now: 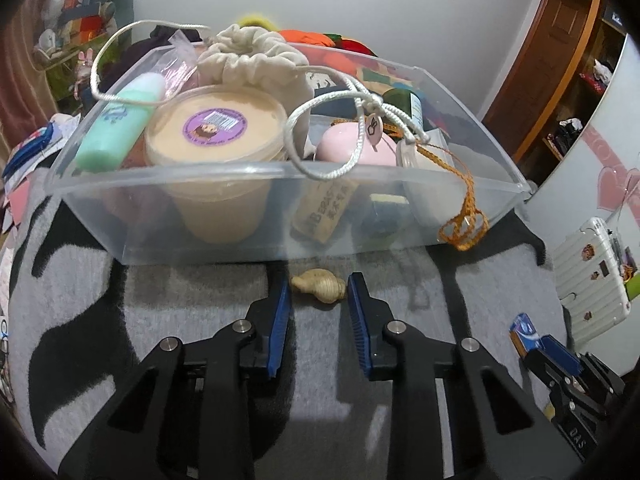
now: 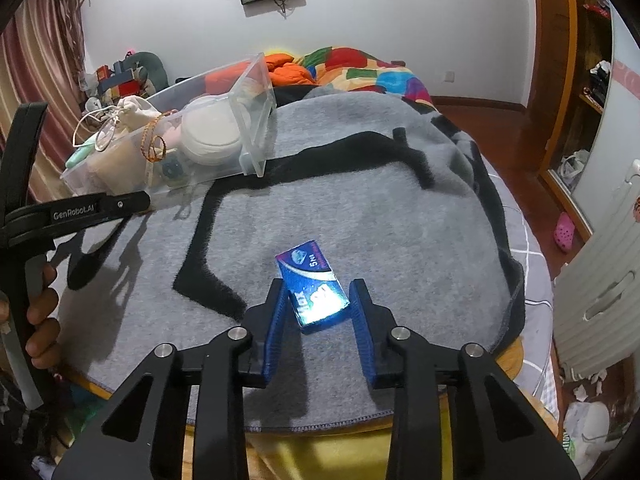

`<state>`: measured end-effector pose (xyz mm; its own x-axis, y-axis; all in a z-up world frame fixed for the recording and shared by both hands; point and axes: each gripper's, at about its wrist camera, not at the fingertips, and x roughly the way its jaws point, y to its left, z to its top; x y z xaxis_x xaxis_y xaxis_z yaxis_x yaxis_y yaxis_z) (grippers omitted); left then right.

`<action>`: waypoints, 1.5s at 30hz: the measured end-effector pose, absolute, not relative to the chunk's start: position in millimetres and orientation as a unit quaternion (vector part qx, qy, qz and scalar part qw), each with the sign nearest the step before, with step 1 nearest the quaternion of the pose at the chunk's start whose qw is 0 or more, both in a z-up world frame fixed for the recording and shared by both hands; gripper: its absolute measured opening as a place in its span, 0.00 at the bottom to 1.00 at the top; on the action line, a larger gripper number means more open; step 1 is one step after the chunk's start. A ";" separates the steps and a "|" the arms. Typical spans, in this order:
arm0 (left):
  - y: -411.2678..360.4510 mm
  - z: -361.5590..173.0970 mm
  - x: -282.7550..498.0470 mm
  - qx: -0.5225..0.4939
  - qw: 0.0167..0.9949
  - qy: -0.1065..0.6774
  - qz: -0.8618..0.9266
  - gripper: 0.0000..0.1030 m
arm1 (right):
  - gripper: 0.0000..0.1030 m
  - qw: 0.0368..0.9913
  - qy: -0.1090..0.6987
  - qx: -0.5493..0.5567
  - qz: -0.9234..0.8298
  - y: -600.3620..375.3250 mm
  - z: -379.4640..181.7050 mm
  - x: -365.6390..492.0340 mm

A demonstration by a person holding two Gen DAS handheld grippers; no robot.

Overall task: Organize objects
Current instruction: 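Grasp the tan seashell with the left gripper while the right grasps the blue Max card box, then lift the seashell and card box and carry them over the clear box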

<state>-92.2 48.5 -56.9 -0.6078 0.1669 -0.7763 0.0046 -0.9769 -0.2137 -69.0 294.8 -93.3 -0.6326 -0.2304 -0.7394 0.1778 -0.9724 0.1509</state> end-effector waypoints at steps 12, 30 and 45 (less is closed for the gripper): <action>49.2 -41.9 -62.5 -0.418 0.071 -0.093 0.901 0.28 | 0.26 0.123 -0.020 0.395 -0.910 286.8 -78.1 -67.7; 32.7 -14.9 -42.2 -0.378 0.072 -0.102 0.917 0.28 | 0.26 0.151 -0.004 0.359 -0.921 264.5 -48.4 -68.0; 27.6 7.3 -39.4 -0.348 0.063 -0.099 0.930 0.28 | 0.26 0.181 0.006 0.298 -0.937 242.6 -6.7 -83.0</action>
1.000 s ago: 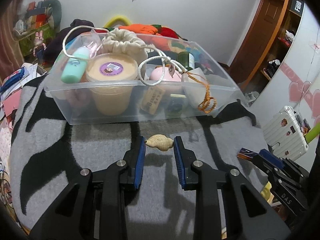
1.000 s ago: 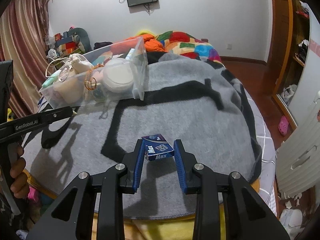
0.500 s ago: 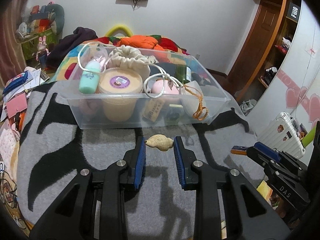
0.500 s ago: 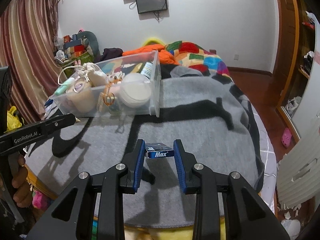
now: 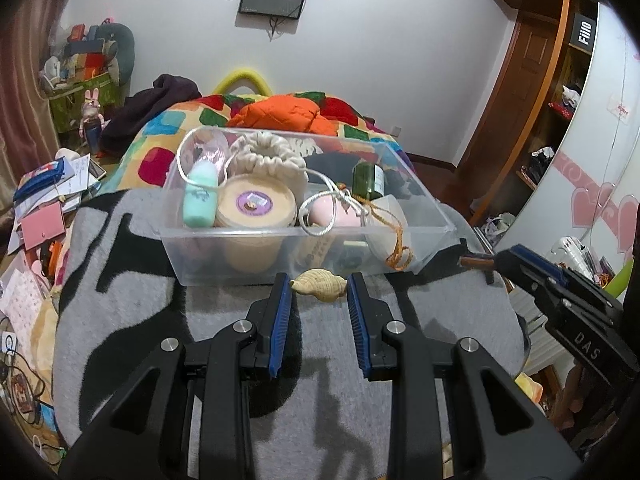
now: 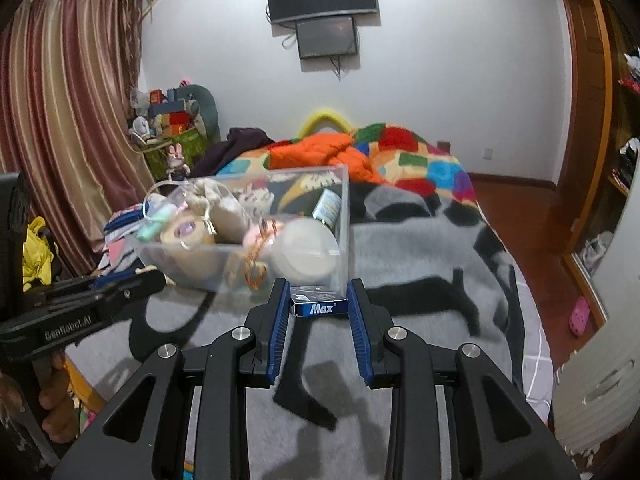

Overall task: Organize objects
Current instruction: 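Lift the seashell and card box and carry them over the clear box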

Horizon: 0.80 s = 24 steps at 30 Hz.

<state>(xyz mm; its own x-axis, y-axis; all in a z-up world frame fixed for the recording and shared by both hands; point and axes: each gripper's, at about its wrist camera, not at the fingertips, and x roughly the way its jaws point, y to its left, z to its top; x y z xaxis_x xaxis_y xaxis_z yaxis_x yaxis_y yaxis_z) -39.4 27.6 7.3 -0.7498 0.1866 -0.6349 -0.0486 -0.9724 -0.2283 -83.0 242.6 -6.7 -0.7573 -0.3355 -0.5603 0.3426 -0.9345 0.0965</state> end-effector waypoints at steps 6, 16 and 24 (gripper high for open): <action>26.7 17.8 -40.3 -0.337 0.061 -0.094 0.935 0.28 | 0.26 0.191 0.013 0.280 -0.941 234.2 3.6 -92.1; 24.0 34.2 -46.5 -0.316 0.055 -0.090 0.943 0.28 | 0.26 0.203 0.015 0.247 -0.947 228.2 21.2 -105.3; 18.5 46.0 -57.2 -0.297 0.043 -0.093 0.949 0.28 | 0.26 0.205 0.008 0.231 -0.951 223.4 31.8 -120.8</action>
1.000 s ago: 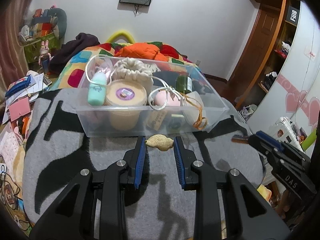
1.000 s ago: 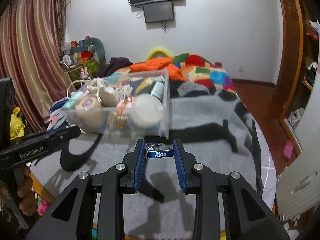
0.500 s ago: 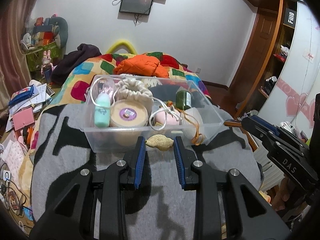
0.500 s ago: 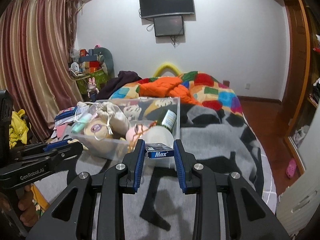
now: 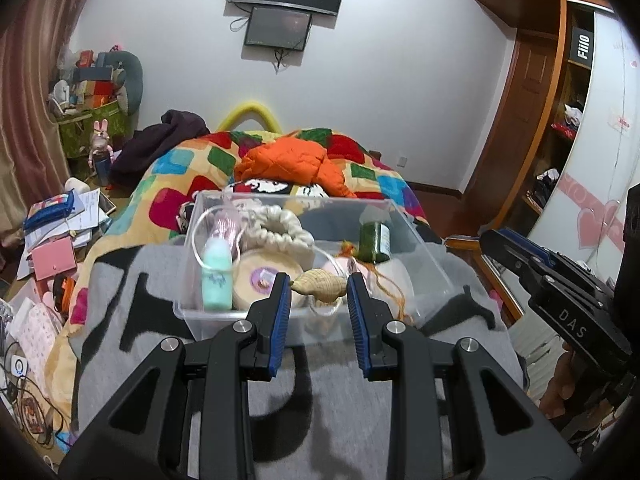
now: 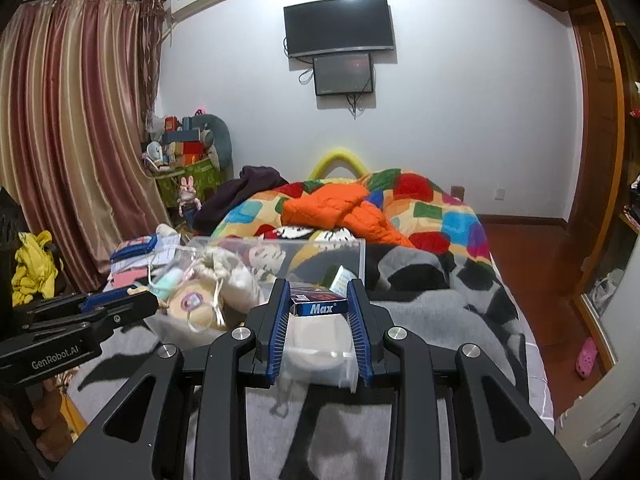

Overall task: Organize objects
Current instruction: 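Lift the seashell and card box and carry them over the clear box, then lower the seashell and card box into the box and open both grippers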

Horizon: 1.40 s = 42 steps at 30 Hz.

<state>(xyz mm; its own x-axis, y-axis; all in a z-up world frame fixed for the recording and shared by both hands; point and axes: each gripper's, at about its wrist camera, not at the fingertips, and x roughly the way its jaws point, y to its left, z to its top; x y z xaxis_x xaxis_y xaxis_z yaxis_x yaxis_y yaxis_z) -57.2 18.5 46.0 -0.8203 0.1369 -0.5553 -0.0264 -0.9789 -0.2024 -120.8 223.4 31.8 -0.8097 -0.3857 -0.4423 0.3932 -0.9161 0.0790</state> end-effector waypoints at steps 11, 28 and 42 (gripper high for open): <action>4.1 49.4 -75.7 -0.288 0.033 -0.097 0.952 0.28 | 0.26 0.217 0.002 0.227 -0.949 209.2 33.4 -147.4; -10.3 18.3 -97.7 -0.319 0.023 -0.108 0.941 0.28 | 0.26 0.239 0.000 0.268 -0.933 185.0 5.2 -177.7; -5.7 -0.3 -106.9 -0.345 0.042 -0.115 0.930 0.28 | 0.26 0.261 0.024 0.301 -0.917 162.6 -21.4 -179.5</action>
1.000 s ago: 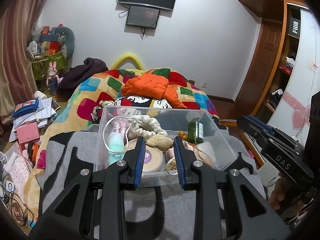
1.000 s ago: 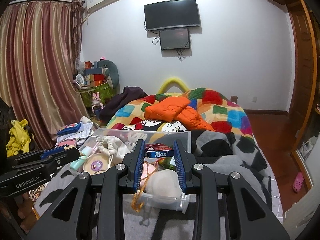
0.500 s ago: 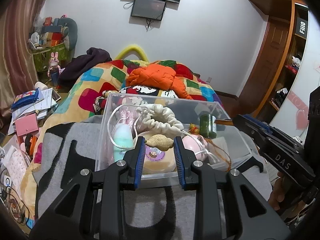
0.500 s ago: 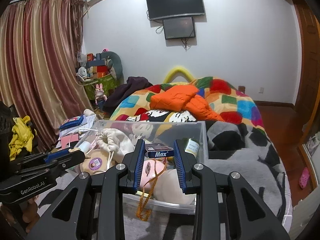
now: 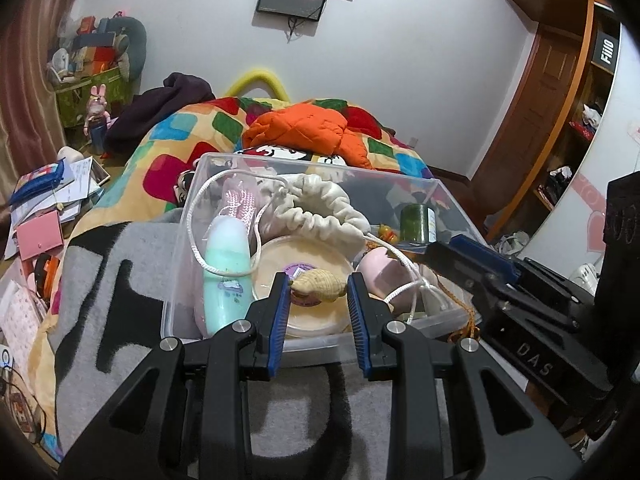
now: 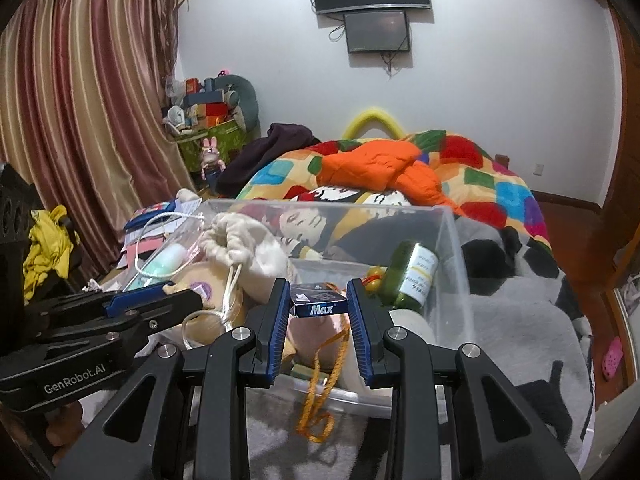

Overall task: Organize objects
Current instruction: 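Lower the seashell and card box into the box and open both grippers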

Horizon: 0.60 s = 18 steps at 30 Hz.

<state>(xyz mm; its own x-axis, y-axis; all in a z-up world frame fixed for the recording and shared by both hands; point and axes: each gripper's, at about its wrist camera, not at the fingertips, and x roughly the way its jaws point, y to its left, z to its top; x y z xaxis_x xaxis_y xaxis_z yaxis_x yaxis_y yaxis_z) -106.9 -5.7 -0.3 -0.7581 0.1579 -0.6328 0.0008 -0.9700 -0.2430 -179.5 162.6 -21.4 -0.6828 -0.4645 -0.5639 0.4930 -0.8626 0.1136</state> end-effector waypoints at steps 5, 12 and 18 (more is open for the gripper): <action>-5.0 -0.3 -104.8 -0.345 0.045 -0.110 0.931 0.28 | 0.26 0.266 0.033 0.309 -0.912 157.8 -28.1 -180.3; -7.0 1.0 -102.5 -0.346 0.051 -0.115 0.930 0.28 | 0.26 0.275 0.059 0.314 -0.907 149.1 -32.4 -173.2; -7.1 3.1 -100.4 -0.344 0.051 -0.112 0.931 0.28 | 0.26 0.277 0.058 0.319 -0.904 150.8 -32.3 -171.5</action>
